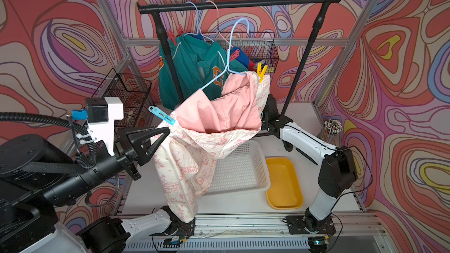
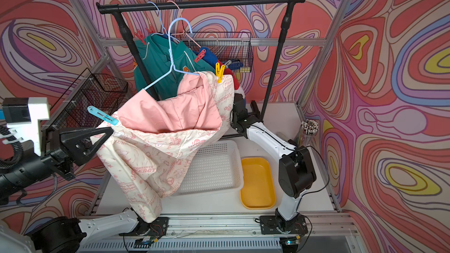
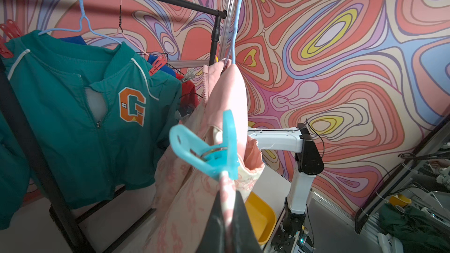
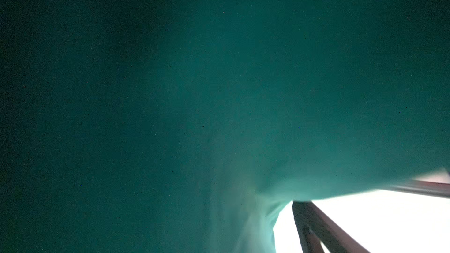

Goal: Remove the clothespins securing jackets to the hanger
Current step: Adjust the jacket on the hanger, then adjust the hanger.

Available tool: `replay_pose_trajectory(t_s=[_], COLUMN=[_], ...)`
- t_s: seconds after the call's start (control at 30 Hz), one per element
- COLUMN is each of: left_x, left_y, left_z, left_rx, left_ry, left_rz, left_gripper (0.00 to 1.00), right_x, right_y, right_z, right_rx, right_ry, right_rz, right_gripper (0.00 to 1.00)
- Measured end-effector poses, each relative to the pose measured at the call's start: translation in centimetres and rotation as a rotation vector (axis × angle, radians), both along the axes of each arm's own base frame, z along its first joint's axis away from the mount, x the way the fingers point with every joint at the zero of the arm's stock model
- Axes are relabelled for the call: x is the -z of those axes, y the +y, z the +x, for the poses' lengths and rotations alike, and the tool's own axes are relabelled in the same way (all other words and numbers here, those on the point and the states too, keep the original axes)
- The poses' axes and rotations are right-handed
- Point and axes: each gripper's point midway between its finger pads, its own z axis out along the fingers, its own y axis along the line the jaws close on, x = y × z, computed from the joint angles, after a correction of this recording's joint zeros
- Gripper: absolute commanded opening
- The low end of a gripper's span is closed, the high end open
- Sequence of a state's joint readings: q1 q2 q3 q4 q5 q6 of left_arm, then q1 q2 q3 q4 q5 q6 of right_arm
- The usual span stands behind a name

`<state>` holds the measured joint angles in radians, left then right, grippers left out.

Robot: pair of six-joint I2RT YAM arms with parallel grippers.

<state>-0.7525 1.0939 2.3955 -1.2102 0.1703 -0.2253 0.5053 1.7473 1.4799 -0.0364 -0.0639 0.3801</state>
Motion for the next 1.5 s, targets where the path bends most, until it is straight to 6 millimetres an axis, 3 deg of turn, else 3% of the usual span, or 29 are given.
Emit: replay_pose_trajectory(t_s=[0.1, 0.33, 0.47, 0.67, 0.83, 1.17, 1.33, 1.5], left_x=[0.2, 3.3, 4.1, 3.3, 3.3, 4.6, 4.4, 4.9], left_y=[-0.5, -1.8, -2.4, -2.2, -2.6, -5.5, -5.4, -5.1], left_z=[0.7, 3.3, 4.7, 5.4, 6.3, 10.5, 11.0, 10.6], left_rx=[-0.009, -0.053, -0.083, -0.117, -0.138, -0.178, -0.198, -0.199], left_ry=[0.001, 0.04, 0.036, -0.002, -0.019, -0.016, -0.035, -0.052], left_rz=[0.002, 0.059, 0.08, 0.081, 0.087, 0.14, 0.137, 0.119], left_gripper=[0.0, 0.0, 0.0, 0.0, 0.0, 0.0, 0.0, 0.0], right_x=[-0.6, -1.1, -1.3, -0.4, 1.5, 5.4, 5.2, 5.0], right_y=[-0.2, -1.3, -2.0, 0.1, 2.0, 3.0, 5.0, 4.9], right_z=[-1.3, -6.7, -9.1, -10.5, -11.1, -9.6, -9.6, -9.3], right_rx=[-0.009, -0.023, -0.024, -0.061, -0.082, -0.022, -0.025, 0.014], right_ry=[0.001, 0.031, 0.052, 0.083, 0.129, 0.23, 0.226, 0.213], right_rz=[0.014, 0.018, 0.022, 0.024, 0.012, -0.009, -0.007, -0.001], right_gripper=[0.98, 0.98, 0.98, 0.98, 0.98, 0.97, 0.97, 0.98])
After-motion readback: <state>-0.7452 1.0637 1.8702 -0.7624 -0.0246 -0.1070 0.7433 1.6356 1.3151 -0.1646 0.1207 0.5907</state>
